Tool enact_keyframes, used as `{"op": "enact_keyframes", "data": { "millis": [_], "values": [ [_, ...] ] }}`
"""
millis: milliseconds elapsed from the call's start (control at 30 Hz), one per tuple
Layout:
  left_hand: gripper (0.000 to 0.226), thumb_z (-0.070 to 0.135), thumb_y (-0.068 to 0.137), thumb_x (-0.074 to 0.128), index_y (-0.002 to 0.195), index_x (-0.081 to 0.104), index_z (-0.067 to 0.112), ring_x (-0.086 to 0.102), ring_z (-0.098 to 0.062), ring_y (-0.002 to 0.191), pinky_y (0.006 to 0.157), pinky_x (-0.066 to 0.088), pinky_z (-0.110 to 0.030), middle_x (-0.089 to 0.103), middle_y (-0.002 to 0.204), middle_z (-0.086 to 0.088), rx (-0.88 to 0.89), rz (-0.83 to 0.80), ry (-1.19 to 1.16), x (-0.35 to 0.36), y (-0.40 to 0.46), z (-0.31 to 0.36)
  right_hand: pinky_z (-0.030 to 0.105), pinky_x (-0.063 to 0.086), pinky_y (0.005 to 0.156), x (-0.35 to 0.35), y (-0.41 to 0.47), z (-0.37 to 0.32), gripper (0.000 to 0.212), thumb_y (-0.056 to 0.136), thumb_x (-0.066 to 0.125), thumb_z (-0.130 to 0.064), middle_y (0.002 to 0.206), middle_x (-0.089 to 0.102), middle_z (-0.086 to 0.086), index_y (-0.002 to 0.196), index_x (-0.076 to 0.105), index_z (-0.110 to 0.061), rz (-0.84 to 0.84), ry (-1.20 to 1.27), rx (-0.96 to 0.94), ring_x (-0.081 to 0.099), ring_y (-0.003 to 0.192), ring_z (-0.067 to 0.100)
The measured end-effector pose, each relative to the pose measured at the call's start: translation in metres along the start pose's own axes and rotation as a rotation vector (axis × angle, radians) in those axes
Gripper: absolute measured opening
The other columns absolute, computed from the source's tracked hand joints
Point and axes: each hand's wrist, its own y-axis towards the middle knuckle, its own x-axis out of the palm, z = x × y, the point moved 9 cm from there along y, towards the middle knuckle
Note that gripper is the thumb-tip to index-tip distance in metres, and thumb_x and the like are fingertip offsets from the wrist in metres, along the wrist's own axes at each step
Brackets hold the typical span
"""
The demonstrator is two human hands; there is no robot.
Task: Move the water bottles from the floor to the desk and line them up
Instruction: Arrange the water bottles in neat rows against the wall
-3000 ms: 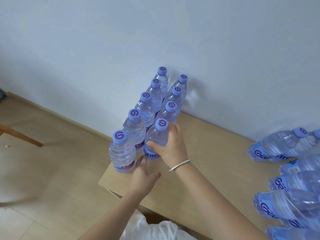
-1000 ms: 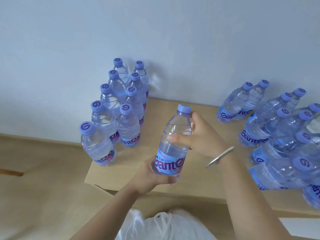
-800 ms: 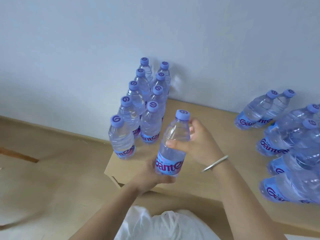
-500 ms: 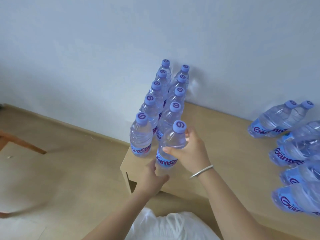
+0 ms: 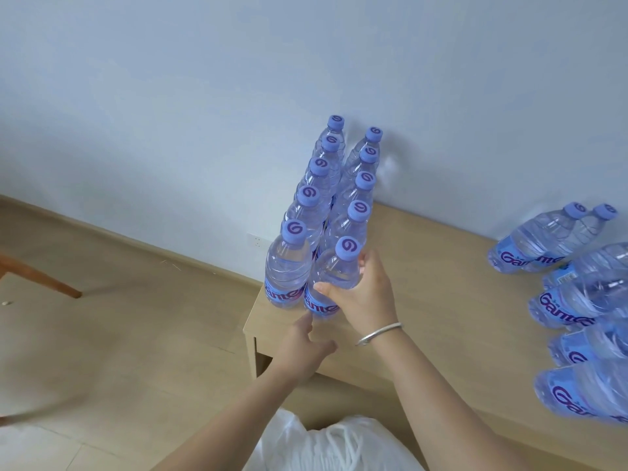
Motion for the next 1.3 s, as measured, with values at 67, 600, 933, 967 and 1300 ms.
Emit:
{"op": "enact_keyframes", "data": {
  "millis": [67,600,933,967,1300],
  "values": [
    [0.064,0.013,0.082,0.067,0.139,0.040,0.015,0.041,-0.015,0.129,0.093,0.034,-0.023,0.046,0.118,0.010,0.003,-0.003,-0.004,0.000,0.000,0.001,0.033,0.049,0.086,0.001,0.001,-0.001,0.059,0.059,0.086,-0.028,0.104,0.059,-0.011,0.100,0.043,-0.032,-0.011,-0.016,-0.008,0.057,0.098,0.012],
    [0.071,0.020,0.079,0.068,0.139,0.033,0.008,0.046,-0.018,0.118,0.089,0.043,-0.027,0.040,0.135,-0.003,-0.089,-0.058,0.026,0.018,-0.008,-0.011,0.015,0.040,0.087,0.005,-0.004,0.002,0.074,0.061,0.086,-0.031,0.114,0.046,-0.016,0.122,0.044,-0.023,-0.029,0.000,-0.064,0.047,0.105,0.003],
    [0.040,0.017,0.083,0.067,0.121,0.056,0.013,0.057,-0.007,0.080,0.056,0.041,-0.007,0.062,0.104,0.002,0.038,-0.289,0.172,0.098,0.004,0.028,0.016,0.034,0.085,-0.146,-0.015,0.063,0.040,0.082,0.070,-0.023,0.109,0.052,-0.004,0.116,0.057,-0.009,0.252,-0.126,0.101,0.052,0.108,0.015],
    [0.039,0.017,0.083,0.067,0.120,0.057,0.013,0.057,-0.006,0.079,0.058,0.042,-0.009,0.062,0.102,0.003,0.060,-0.319,0.197,0.109,0.005,0.036,0.017,0.034,0.084,-0.171,-0.021,0.073,0.037,0.082,0.069,-0.022,0.109,0.054,-0.003,0.115,0.058,-0.008,0.323,-0.139,0.123,0.053,0.107,0.016],
    [0.032,0.017,0.084,0.066,0.115,0.059,0.014,0.056,-0.006,0.082,0.073,0.044,-0.016,0.060,0.094,0.008,0.149,-0.616,0.362,0.222,-0.002,0.077,0.043,0.034,0.102,-0.346,-0.127,0.168,0.061,0.070,0.078,-0.014,0.120,0.049,0.021,0.120,0.047,0.005,1.221,-0.086,0.384,0.043,0.116,0.033]
  ]
}}
